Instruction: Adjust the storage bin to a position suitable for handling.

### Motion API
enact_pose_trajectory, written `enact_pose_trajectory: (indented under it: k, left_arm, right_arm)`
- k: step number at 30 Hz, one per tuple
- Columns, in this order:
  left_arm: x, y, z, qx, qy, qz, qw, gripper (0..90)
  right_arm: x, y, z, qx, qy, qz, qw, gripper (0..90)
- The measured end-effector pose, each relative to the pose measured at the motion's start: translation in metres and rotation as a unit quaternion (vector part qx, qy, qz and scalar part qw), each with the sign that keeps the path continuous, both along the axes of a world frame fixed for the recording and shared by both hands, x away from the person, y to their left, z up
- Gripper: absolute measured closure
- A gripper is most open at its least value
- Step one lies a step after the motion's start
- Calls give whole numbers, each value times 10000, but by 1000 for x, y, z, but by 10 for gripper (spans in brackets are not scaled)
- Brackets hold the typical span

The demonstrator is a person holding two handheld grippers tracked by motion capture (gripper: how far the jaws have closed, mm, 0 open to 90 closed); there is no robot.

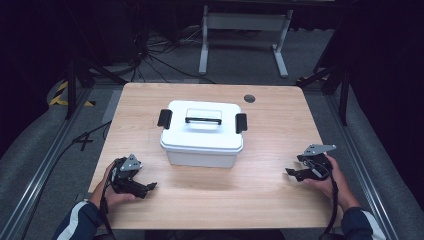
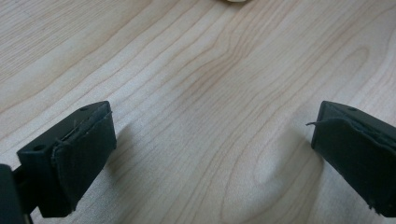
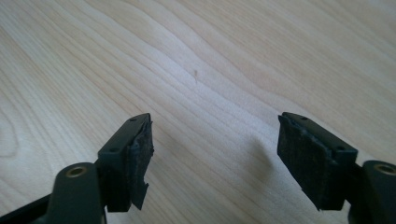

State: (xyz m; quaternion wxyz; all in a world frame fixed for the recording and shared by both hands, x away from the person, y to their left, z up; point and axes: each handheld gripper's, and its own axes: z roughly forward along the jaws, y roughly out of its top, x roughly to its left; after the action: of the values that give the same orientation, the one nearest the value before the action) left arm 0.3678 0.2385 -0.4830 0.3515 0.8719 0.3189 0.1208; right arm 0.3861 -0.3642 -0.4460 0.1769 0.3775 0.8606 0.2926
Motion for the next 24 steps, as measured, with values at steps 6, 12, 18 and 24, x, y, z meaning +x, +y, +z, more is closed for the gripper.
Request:
enact_pose_trajectory:
  k: [6, 12, 18, 24]
  left_arm:
    - [-1, 0, 0, -32, 13, 37, 10000, 4]
    - [-2, 2, 0, -9, -34, 63, 10000, 6]
    - [-5, 4, 0, 20, 19, 109, 9999, 6]
    - [-5, 4, 0, 10, 34, 132, 9999, 6]
  right_arm:
    - [-4, 8, 19, 3, -107, 268, 9996, 317]
    - [-4, 26, 41, -59, -228, 596, 9979, 334]
    - [0, 43, 62, -170, -298, 860, 9957, 359]
    - [9, 64, 84, -323, -317, 1130, 9926, 381]
